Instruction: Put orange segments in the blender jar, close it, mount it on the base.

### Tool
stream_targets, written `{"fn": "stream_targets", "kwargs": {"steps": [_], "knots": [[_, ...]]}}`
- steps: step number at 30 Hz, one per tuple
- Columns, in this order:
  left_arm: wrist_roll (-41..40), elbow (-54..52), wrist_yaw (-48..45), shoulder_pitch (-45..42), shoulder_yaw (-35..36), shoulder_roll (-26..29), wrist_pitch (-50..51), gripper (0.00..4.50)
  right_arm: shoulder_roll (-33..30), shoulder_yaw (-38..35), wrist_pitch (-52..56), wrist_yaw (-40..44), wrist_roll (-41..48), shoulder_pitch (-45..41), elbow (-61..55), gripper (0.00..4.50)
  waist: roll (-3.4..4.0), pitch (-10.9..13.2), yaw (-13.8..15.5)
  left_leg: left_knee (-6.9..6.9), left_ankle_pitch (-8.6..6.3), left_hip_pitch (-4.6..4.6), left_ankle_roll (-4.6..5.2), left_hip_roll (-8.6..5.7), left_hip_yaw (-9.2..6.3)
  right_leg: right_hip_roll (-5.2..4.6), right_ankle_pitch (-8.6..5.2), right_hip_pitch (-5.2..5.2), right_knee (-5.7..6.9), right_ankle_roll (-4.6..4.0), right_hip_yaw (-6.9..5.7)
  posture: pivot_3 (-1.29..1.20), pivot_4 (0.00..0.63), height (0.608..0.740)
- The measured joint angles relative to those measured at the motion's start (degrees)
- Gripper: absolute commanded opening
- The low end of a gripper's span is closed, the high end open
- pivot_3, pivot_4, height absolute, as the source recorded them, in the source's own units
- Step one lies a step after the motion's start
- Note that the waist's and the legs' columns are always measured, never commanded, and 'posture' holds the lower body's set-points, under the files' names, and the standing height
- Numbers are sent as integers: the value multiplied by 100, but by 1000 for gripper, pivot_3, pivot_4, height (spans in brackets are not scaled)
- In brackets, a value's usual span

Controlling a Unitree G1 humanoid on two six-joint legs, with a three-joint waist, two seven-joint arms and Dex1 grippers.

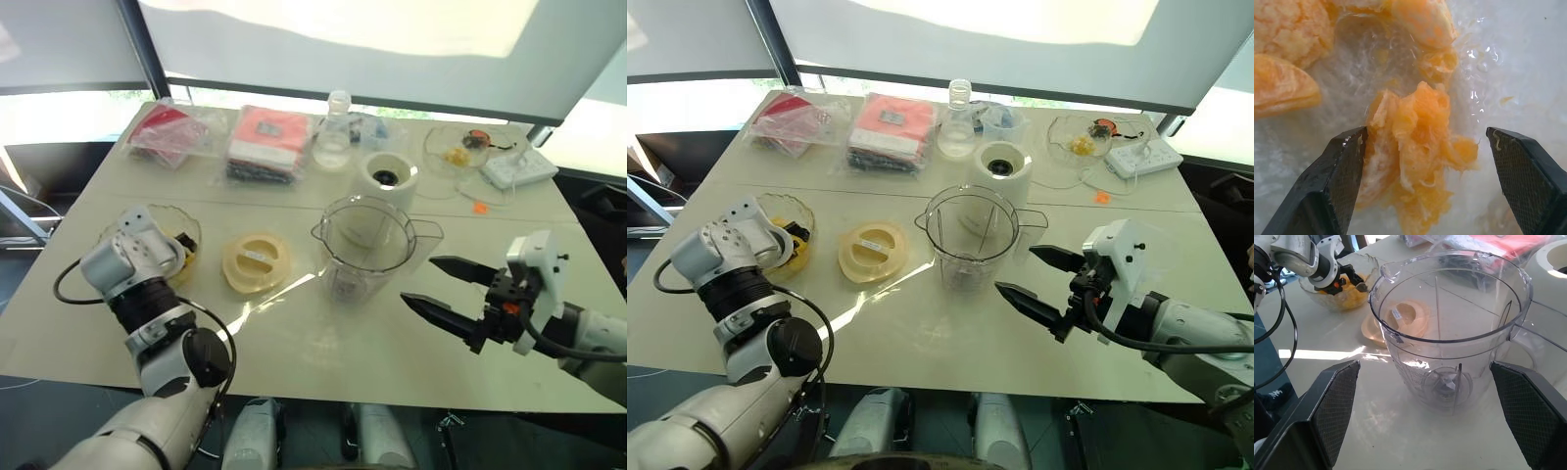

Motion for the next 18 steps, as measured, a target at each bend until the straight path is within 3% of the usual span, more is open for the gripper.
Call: {"fn": "stream_targets", "kwargs": {"steps": [7, 11, 15, 18], "knots": [[-52, 855, 140, -198, 13, 185, -489, 3994, 14, 43, 0, -70, -33, -180, 2, 4500, 8, -4, 14, 0, 0, 3, 1, -1, 1, 1, 3, 3, 0, 6, -1, 0, 150, 740], [-125, 1075, 179, -214, 9, 243, -577, 2210, 14, 45, 0, -124, -32, -240, 2, 4500, 23, -13, 91, 1, 0, 10, 1, 0, 0, 6, 3, 5, 8, 6, -2, 0, 150, 740], [-230, 1097, 192, -196, 6, 280, -587, 104, 14, 45, 0, -148, -31, -267, 2, 4500, 24, -14, 115, 1, 1, 9, 0, 1, -1, 19, 1, 5, 9, 1, -1, 0, 150, 740], [-308, 1015, 199, -180, 3, 292, -525, 41, 14, 45, 0, -153, -32, -268, 2, 4500, 27, -15, 106, 1, 1, 9, 0, 1, 1, 16, 1, 6, 7, 1, 0, 0, 150, 740]]}}
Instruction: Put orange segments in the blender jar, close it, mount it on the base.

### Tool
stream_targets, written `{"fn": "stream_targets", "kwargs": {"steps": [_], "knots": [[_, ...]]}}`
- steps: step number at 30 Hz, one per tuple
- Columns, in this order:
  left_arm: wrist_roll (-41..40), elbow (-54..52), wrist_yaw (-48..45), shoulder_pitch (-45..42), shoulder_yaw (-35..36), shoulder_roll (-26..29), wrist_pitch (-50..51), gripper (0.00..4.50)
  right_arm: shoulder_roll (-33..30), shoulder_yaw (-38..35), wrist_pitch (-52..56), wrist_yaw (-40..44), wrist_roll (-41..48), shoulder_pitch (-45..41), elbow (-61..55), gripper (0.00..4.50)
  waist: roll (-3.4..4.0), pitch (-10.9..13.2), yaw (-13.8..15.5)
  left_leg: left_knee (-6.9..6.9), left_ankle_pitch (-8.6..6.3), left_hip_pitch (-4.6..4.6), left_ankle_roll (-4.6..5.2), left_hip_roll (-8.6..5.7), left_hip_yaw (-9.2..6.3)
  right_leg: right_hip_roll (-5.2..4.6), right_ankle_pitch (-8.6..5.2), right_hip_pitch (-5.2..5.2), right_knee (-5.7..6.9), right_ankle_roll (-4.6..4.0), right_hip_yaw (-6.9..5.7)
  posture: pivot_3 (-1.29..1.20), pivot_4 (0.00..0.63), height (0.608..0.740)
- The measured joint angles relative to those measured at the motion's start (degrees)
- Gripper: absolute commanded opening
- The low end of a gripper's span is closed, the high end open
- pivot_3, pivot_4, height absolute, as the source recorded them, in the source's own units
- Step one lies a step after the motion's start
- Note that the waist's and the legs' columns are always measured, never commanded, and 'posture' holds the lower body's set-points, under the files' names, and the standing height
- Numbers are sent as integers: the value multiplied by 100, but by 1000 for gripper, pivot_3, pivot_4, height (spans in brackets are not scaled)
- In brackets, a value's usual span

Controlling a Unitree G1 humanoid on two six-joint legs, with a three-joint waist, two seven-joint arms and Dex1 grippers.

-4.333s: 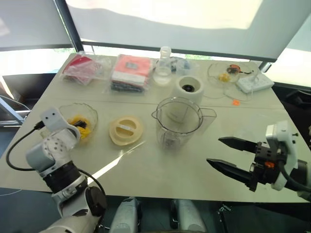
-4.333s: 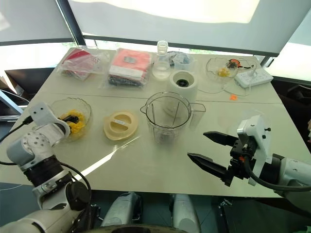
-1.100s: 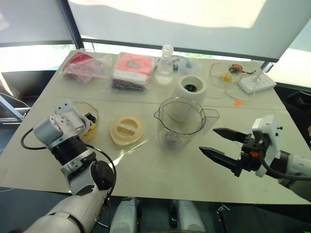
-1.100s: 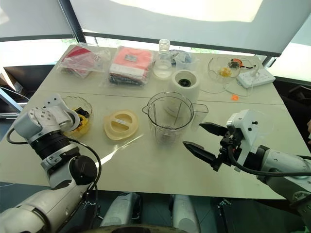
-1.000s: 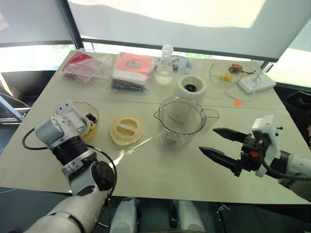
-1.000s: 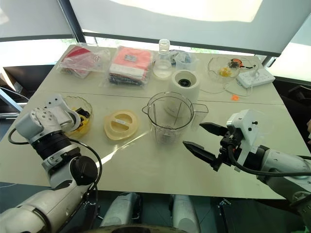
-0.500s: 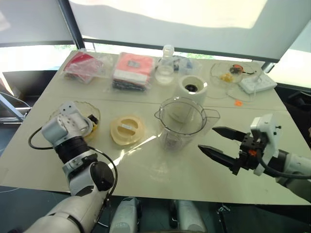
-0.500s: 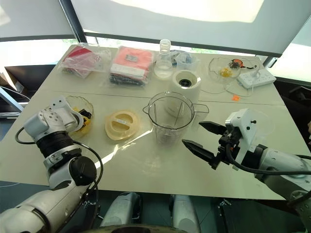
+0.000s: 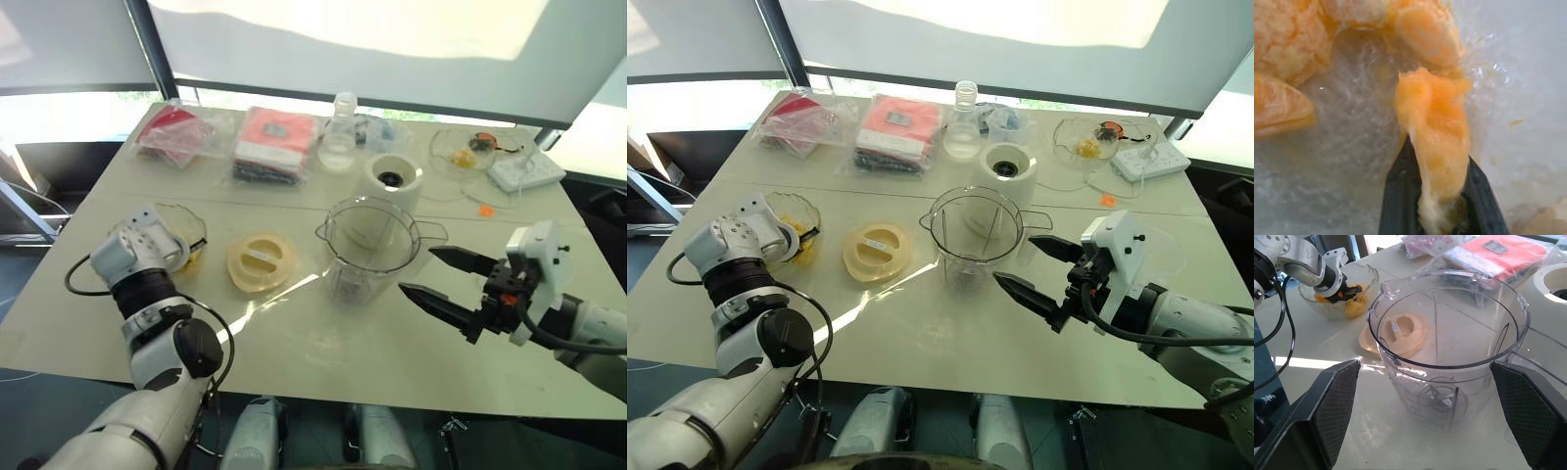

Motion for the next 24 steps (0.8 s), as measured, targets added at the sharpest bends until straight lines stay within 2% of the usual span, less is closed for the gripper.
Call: {"fn": "stream_targets", "kwargs": {"steps": [7, 15, 19, 24], "knots": [[-61, -386, -43, 83, -17, 106, 565, 41, 0, 31, 0, 37, -49, -48, 20, 4500, -4, 2, -11, 0, 0, -1, 0, 0, 0, 5, 0, -1, -1, 0, -1, 0, 150, 740], [-336, -1710, -849, 305, -523, 897, 1863, 41, -1, 14, 1, 279, -44, -78, 249, 4500, -10, 7, -1, 0, 2, -5, -4, 6, -5, 9, -2, -5, 1, -3, -1, 0, 150, 740], [-539, -1937, -1198, 426, -940, 1379, 1871, 41, -1, -36, 0, 429, -71, -15, 337, 4500, -7, 6, -5, 0, 2, -4, -5, 6, -4, -7, -2, -5, 1, -4, 1, 0, 150, 740], [-569, -1759, -1478, 442, -1165, 1518, 1871, 41, 81, 25, -30, 506, -269, -45, 396, 4500, -8, 6, -3, 0, 2, -5, -6, 5, -5, -12, -2, -5, 1, -4, 4, 0, 150, 740]]}}
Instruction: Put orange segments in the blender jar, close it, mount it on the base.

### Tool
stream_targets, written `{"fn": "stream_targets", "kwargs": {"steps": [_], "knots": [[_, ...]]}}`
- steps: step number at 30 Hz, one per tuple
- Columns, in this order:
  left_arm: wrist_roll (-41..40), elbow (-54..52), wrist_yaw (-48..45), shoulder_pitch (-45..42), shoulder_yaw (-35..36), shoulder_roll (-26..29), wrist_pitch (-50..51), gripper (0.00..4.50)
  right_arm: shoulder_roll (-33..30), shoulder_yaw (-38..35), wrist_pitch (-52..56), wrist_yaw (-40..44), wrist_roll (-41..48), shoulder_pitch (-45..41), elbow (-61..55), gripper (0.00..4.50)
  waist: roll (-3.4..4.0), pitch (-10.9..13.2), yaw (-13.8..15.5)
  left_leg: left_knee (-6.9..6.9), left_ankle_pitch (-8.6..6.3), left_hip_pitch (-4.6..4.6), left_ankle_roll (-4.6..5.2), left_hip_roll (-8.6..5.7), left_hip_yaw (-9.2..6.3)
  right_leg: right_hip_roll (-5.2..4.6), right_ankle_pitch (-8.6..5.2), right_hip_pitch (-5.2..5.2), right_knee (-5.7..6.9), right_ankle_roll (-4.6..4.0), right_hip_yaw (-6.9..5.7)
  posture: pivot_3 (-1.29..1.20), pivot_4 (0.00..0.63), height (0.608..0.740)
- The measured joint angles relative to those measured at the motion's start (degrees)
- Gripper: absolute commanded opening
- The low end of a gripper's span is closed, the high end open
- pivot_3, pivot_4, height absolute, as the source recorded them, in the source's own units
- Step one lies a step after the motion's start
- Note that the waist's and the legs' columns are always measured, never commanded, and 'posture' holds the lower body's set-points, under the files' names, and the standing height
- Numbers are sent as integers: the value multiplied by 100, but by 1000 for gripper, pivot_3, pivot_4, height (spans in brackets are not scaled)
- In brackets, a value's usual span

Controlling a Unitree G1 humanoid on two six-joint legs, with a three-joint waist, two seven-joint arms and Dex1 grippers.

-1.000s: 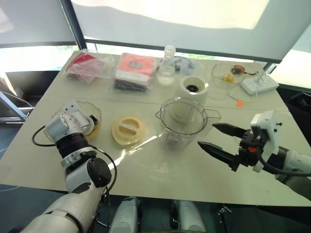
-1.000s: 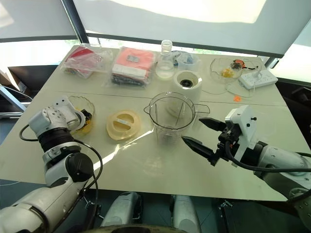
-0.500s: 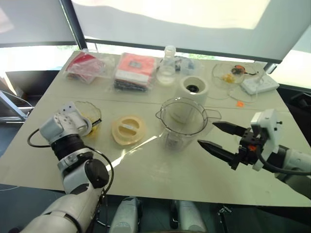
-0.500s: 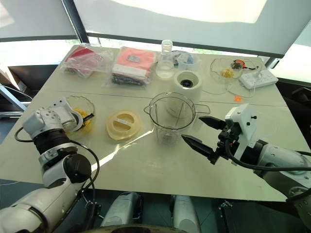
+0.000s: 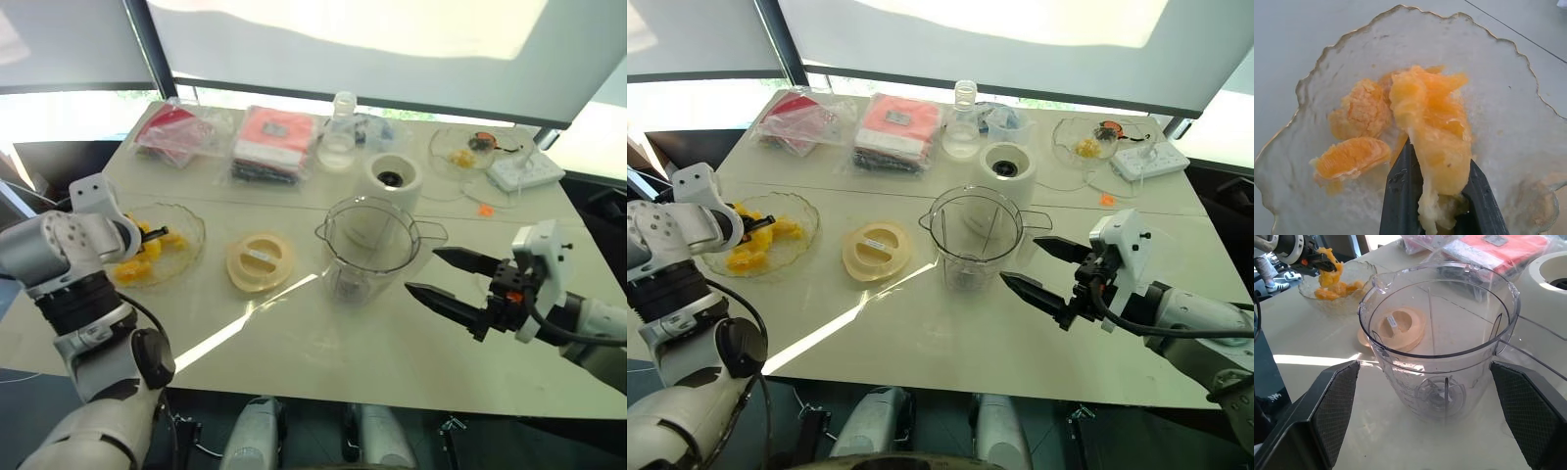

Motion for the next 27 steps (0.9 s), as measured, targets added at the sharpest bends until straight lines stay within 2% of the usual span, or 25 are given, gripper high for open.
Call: {"fn": "stream_targets", "kwargs": {"steps": [4, 7, 14, 17, 22, 27], "knots": [[-87, 196, -394, -14, -294, 211, -18, 41, 71, 5, -3, 91, -113, 7, 19, 4500, -1, 1, -5, -1, 0, -3, 0, 0, 0, 0, 0, -3, 0, 0, 0, 0, 150, 740], [-227, 353, -880, 14, -774, 616, -261, 41, 107, -12, -7, 138, -151, 82, 61, 4500, 0, 1, -6, -2, 0, -3, 0, 0, 1, -1, -1, -5, 0, -1, 0, 0, 150, 740], [-698, 787, -3115, 165, -2303, 2180, -1755, 41, 165, -684, -13, 307, -279, 821, 88, 4500, 6, 2, -6, -12, -2, -16, -5, 1, 4, -17, -2, -25, -3, -6, 6, 0, 150, 740], [-749, 1183, -3933, -172, -2738, 2497, -2390, 41, 282, -1047, -49, 395, -371, 1124, 127, 4500, 8, 3, 24, -11, -3, -39, -10, 0, 2, -24, -2, -41, -6, -7, 4, 0, 150, 740], [-813, 1757, -5197, -1324, -3301, 2511, -3285, 41, 558, -1675, -73, 483, -470, 1771, 111, 4500, 9, 2, 30, -7, 4, -95, -10, -2, 1, -31, 1, -86, -8, -8, -11, 0, 150, 740], [-1263, 2382, -6530, -2826, -3511, 1420, -3907, 41, 826, -2176, -176, 445, -442, 2218, -173, 4500, 16, 0, 7, 4, -5, -98, 16, -18, 17, -9, 1, -75, -19, -5, -20, 0, 150, 740]]}}
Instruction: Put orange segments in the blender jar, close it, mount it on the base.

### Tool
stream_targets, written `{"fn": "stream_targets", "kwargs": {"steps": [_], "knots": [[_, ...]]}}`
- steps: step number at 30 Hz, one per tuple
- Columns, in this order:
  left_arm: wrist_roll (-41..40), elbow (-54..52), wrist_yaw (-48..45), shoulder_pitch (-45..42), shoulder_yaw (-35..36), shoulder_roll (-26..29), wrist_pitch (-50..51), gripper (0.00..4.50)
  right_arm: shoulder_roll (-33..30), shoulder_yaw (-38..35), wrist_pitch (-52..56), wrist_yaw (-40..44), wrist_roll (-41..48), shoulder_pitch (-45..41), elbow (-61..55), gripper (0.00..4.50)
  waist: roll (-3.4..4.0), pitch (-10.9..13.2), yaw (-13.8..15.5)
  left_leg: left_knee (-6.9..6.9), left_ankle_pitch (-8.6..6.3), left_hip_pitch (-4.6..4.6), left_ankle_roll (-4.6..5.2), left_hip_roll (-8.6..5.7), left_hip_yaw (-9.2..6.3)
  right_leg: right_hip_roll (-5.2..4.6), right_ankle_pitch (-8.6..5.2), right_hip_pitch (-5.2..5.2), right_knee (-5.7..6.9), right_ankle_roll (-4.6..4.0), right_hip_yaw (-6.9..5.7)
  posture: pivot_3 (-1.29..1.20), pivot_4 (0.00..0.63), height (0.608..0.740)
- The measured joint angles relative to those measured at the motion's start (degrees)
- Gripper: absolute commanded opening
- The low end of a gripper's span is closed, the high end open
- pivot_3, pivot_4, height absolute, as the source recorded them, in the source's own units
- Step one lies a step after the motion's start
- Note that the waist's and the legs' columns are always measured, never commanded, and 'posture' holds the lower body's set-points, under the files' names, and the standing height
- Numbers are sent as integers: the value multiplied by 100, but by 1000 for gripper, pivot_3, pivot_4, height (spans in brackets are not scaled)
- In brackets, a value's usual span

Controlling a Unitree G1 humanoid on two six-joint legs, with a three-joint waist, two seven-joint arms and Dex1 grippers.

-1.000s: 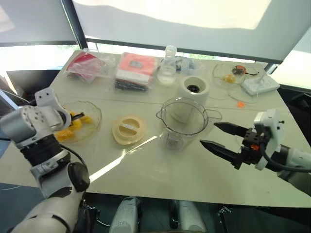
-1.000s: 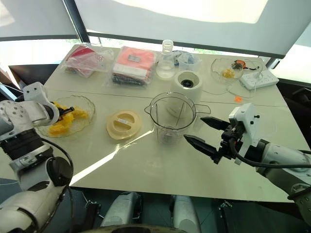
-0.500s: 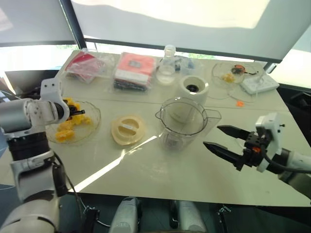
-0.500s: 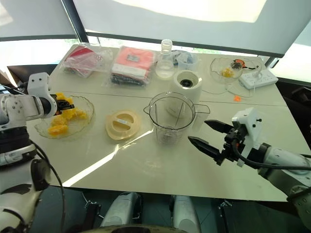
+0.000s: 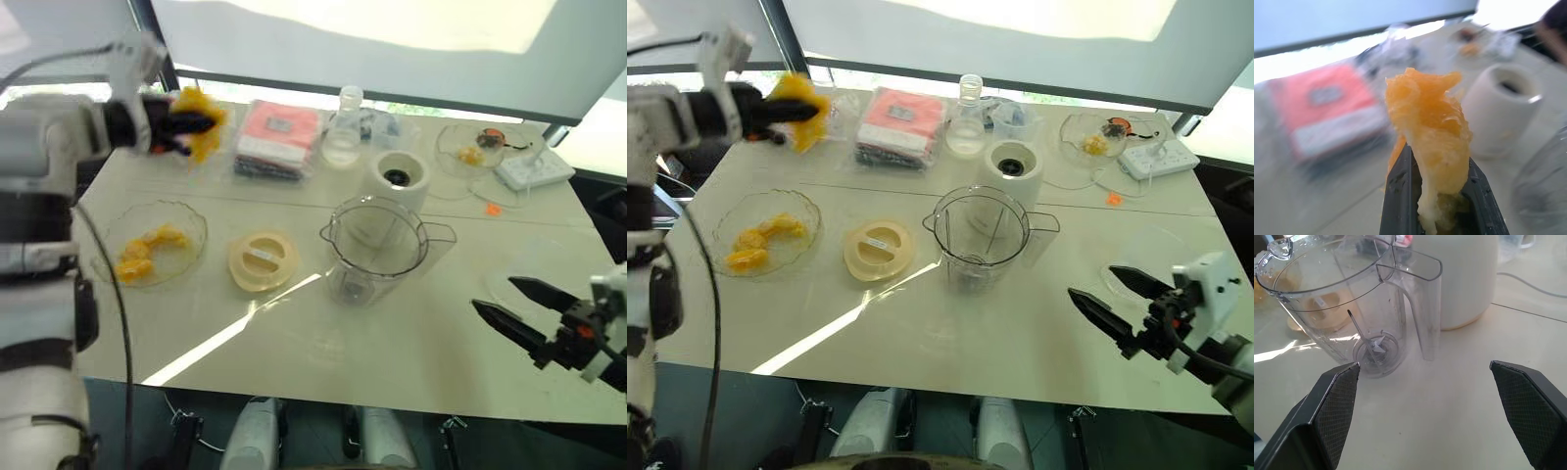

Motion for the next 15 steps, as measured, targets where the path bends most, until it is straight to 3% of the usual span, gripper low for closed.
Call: {"fn": "stream_targets", "kwargs": {"steps": [7, 15], "knots": [[-245, 764, -1141, -879, -336, -1456, -368, 41, 414, -68, -131, -503, 88, 213, -553, 4500, 2, 2, -48, 9, -2, 12, 8, -5, -1, 46, -11, 2, 21, 22, 16, 0, 150, 740], [-96, 791, -2297, -852, -1093, -1733, -646, 41, 627, -56, -385, -1026, 221, 379, -1012, 4500, 14, 2, -162, 12, 0, 19, 7, 11, -9, 61, -11, 3, 32, 18, 24, 0, 150, 740]]}}
